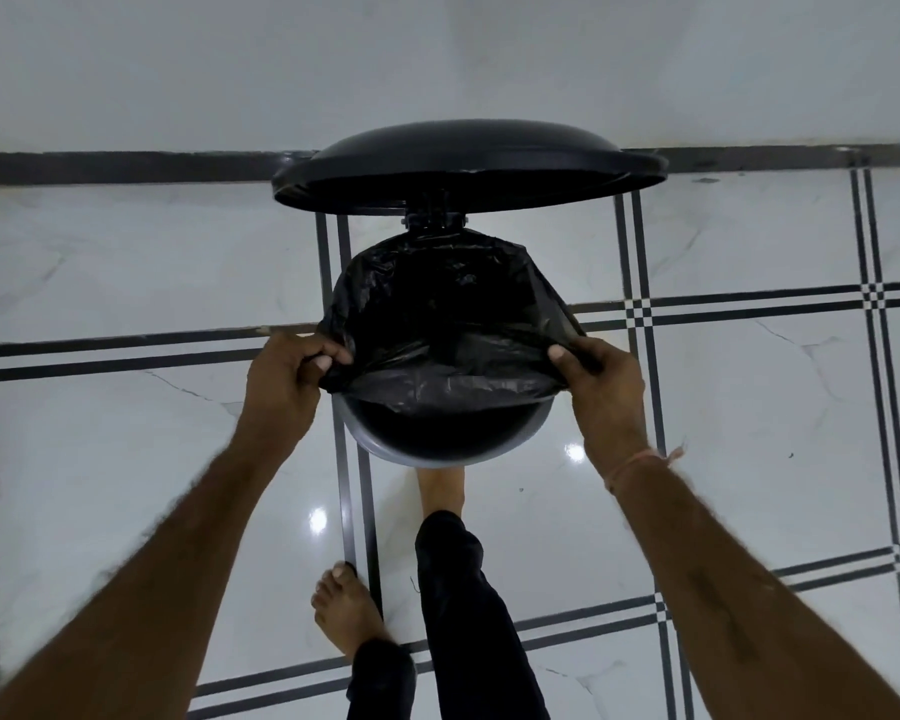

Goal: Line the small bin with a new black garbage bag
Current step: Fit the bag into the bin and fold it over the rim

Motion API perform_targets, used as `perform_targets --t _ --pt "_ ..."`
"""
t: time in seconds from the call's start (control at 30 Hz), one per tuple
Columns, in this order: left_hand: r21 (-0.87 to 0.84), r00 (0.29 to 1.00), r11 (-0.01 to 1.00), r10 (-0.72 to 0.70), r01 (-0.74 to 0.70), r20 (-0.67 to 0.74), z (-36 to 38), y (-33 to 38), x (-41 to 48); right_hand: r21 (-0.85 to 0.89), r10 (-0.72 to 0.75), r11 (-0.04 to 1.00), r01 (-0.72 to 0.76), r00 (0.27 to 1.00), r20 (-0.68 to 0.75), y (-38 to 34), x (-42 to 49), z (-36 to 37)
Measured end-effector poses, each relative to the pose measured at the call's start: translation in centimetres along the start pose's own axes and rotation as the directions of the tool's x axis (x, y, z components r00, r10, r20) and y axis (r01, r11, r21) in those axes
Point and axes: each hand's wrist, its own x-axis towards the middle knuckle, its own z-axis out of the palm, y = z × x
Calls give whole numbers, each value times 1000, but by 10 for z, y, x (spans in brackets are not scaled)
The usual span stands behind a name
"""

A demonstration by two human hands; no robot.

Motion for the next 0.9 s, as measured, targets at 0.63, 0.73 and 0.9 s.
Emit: perform_targets --t 0.63,0.73,0.9 --pt "-129 952 945 -306 302 -12 13 23 -60 -340 -250 897 283 958 139 44 -84 12" --pt "-134 902 900 -426 414 -72 21 32 -62 -317 -262 895 315 945 198 44 -104 27" --pt "-150 830 836 -545 528 -117 32 34 -63 -285 -280 889 357 919 278 43 -131 56"
